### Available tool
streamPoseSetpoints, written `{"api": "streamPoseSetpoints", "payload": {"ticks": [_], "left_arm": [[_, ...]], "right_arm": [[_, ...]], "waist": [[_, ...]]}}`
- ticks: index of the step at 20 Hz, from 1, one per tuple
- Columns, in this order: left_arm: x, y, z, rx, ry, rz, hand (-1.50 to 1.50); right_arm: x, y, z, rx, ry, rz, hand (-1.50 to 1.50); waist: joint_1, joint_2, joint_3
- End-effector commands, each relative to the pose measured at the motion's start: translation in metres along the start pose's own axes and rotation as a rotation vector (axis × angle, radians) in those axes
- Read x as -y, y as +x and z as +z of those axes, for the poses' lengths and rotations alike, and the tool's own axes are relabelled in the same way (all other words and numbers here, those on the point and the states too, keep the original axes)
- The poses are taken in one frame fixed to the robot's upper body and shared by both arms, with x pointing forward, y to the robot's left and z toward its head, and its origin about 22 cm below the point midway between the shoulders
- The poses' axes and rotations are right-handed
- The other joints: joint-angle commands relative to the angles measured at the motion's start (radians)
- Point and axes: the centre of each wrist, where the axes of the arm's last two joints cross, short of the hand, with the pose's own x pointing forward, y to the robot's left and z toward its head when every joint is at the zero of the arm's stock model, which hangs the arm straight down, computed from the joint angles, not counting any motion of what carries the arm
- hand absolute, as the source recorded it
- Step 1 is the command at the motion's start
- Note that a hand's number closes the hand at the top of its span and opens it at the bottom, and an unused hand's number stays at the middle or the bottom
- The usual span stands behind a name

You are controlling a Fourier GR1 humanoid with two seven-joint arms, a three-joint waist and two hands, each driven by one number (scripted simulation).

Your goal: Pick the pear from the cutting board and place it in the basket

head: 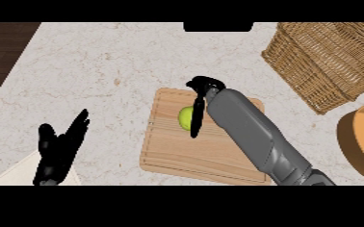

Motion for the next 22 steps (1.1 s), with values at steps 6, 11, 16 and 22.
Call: {"api": "streamPoseSetpoints", "payload": {"ticks": [6, 11, 16, 22], "left_arm": [[0.019, -0.023, 0.002, -0.084, -0.002, -0.004, 0.00], [0.016, -0.015, -0.010, -0.085, 0.010, -0.008, 0.00], [0.005, -0.023, 0.000, -0.094, -0.005, 0.010, 0.00], [0.001, -0.025, 0.003, -0.121, 0.035, 0.029, 0.00]], "right_arm": [[-0.016, 0.000, -0.009, 0.007, -0.009, -0.004, -1.50], [-0.022, -0.003, -0.011, 0.028, -0.007, 0.059, 1.50], [-0.023, -0.014, -0.022, 0.049, -0.070, 0.153, 1.50], [-0.051, -0.052, -0.012, 0.201, -0.124, 0.354, 1.50]], "waist": [[0.009, 0.008, -0.010], [0.000, 0.008, -0.011], [0.014, 0.012, -0.010], [-0.041, -0.004, -0.011]]}}
